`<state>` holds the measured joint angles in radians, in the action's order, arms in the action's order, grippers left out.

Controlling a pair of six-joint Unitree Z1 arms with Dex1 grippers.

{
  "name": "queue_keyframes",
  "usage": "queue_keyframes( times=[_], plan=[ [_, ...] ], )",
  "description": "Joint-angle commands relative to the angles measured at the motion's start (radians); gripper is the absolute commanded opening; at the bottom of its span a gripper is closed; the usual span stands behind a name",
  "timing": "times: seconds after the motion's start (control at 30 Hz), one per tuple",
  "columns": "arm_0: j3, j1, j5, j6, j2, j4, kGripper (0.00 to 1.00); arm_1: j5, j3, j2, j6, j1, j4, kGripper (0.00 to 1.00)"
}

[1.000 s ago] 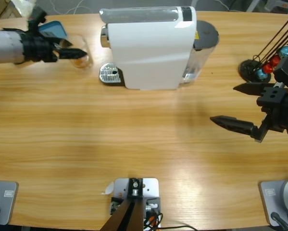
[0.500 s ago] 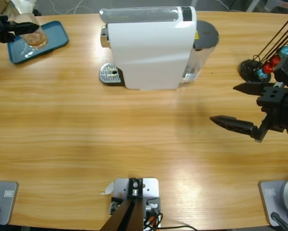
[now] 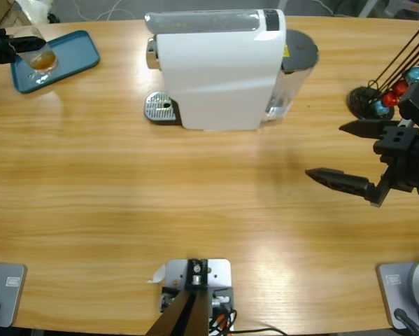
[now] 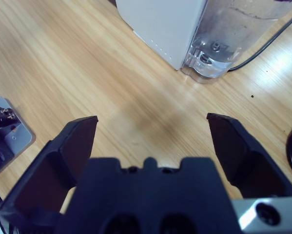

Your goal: Pour coffee

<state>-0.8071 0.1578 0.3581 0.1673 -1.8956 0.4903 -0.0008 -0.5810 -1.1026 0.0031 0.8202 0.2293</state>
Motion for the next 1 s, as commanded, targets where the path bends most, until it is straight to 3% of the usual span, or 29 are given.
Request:
queue_keyframes(
  times=[0.03,0.33,0.4,0.53,0.63,0.87,1.0],
  plan=[
    [-0.023,0.062,0.004,-0.045,-0.087,0.014,0.536,0.012,0.024,0.013,-0.011,0.008,-0.018,1.0],
    [-0.032,0.063,0.004,-0.046,-0.129,0.013,0.538,0.012,0.025,0.012,-0.011,0.008,-0.018,1.0],
    [-0.032,0.064,0.005,-0.048,-0.129,0.013,0.734,0.012,0.025,0.013,-0.011,0.008,-0.019,1.0],
    [-0.024,0.063,0.052,-0.046,-0.112,0.014,0.903,0.012,0.026,0.017,-0.011,0.008,-0.019,1.0],
    [-0.023,0.051,0.072,-0.042,-0.094,0.008,0.972,0.012,0.026,0.018,-0.011,0.008,-0.019,1.0],
    [-0.011,0.049,0.059,-0.04,-0.053,-0.002,0.991,0.012,0.03,0.035,-0.009,0.008,-0.018,1.0],
    [0.025,0.049,-0.033,-0.032,0.03,-0.003,0.991,0.014,0.03,0.036,-0.009,0.008,-0.018,1.0]
  ],
)
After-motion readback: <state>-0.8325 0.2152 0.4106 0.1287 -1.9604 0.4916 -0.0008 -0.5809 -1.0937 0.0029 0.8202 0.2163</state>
